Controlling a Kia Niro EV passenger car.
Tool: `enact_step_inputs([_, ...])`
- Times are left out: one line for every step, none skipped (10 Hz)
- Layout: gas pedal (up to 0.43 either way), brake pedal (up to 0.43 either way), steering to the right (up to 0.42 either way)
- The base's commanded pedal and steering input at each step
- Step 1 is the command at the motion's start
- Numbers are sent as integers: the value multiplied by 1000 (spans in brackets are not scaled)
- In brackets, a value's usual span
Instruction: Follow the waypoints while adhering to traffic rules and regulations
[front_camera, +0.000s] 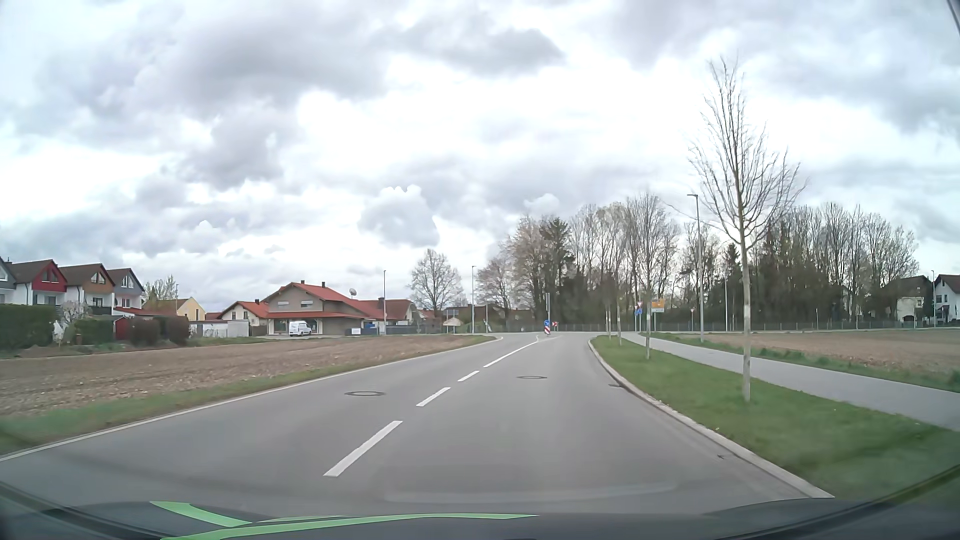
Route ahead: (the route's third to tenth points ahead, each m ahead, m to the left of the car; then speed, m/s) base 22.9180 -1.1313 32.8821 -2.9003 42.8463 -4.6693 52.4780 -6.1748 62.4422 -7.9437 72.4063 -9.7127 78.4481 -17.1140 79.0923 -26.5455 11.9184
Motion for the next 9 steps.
enact_step_inputs([87,0,51])
enact_step_inputs([87,0,48])
enact_step_inputs([87,0,45])
enact_step_inputs([87,0,43])
enact_step_inputs([87,0,42])
enact_step_inputs([79,0,42])
enact_step_inputs([20,0,41])
enact_step_inputs([0,0,40])
enact_step_inputs([0,0,36])
